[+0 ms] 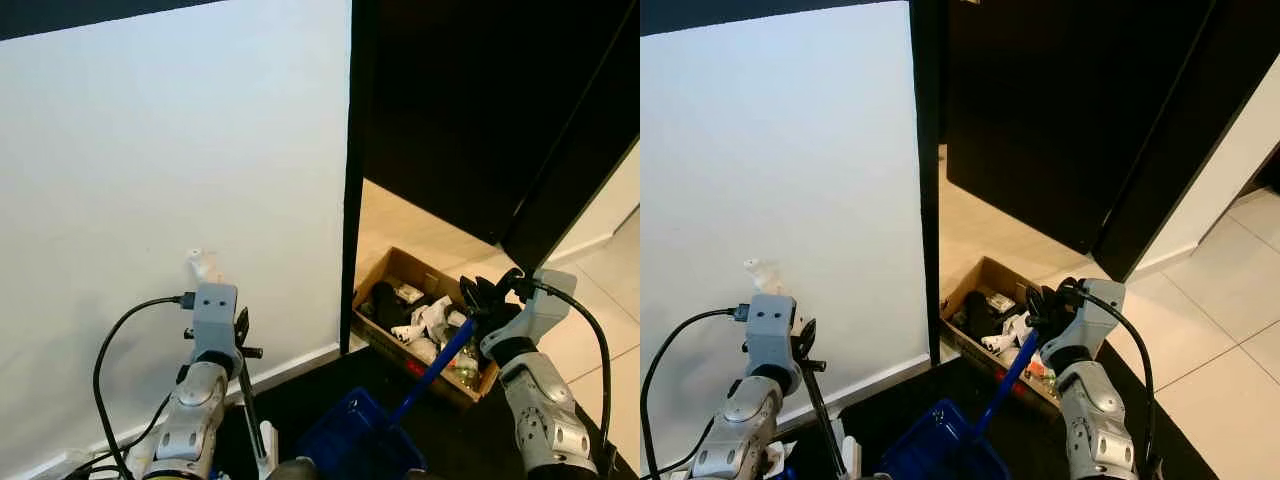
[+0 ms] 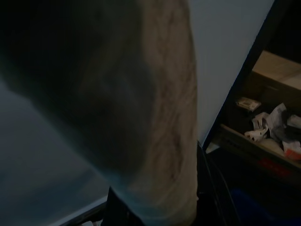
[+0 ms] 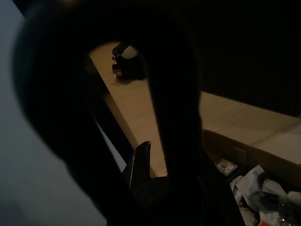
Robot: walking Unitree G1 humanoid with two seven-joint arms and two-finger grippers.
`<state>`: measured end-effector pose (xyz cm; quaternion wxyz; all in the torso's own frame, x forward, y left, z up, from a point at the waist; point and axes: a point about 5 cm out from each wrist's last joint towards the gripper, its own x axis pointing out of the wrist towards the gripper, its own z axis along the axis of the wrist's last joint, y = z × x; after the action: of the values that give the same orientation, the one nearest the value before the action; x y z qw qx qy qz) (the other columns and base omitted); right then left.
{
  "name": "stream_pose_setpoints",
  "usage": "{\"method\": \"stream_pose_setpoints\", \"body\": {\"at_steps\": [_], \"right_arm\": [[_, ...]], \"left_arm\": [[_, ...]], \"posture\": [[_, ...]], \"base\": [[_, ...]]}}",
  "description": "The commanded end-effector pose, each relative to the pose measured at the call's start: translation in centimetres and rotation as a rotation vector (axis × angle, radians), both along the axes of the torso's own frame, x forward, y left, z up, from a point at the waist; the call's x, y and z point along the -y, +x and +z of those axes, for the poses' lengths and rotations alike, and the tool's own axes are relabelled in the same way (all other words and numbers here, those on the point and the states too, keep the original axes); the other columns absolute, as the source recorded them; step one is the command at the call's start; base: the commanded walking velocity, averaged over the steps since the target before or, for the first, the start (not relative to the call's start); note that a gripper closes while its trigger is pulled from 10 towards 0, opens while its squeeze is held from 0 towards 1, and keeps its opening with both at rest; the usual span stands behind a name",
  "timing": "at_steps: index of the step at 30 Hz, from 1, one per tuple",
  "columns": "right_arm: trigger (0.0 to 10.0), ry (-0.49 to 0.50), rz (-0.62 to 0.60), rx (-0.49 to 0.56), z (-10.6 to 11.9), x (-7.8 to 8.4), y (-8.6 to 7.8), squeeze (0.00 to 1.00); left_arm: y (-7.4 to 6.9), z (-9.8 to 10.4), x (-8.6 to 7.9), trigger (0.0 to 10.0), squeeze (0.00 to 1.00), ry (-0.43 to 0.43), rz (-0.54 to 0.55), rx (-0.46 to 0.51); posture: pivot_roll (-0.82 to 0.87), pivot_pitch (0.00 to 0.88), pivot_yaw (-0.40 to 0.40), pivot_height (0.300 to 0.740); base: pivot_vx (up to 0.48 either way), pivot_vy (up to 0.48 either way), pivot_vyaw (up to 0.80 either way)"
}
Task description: Sweep floor
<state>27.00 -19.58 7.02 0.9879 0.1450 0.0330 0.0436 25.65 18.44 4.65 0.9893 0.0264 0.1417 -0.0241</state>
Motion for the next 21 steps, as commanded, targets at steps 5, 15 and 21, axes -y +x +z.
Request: {"method": "stream_pose_setpoints", "body": {"at_steps": [5, 15, 21], "right_arm": [[10.0, 0.046, -0.009, -0.031, -0.69, -0.28, -0.01, 0.0], [10.0, 0.049, -0.007, -0.031, -0.73, -0.34, 0.05, 0.0], [10.0, 0.047, -0.009, -0.03, -0.75, -0.27, 0.0, 0.0]], "left_arm": [[-0.01, 0.03, -0.03, 10.0, 0.0, 0.008, 0.001, 0.007], [-0.04, -0.02, -0.08, 10.0, 0.0, 0.009, 0.002, 0.004], [0.0, -0.04, -0.04, 10.0, 0.0, 0.008, 0.0, 0.003]], "posture": [[0.08, 0.055, 0.026, 0.74], [0.08, 0.054, 0.027, 0.74], [0.07, 0.055, 0.026, 0.74]], "base": [[0.0, 0.0, 0.8], [0.0, 0.0, 0.8], [0.0, 0.0, 0.79]]}}
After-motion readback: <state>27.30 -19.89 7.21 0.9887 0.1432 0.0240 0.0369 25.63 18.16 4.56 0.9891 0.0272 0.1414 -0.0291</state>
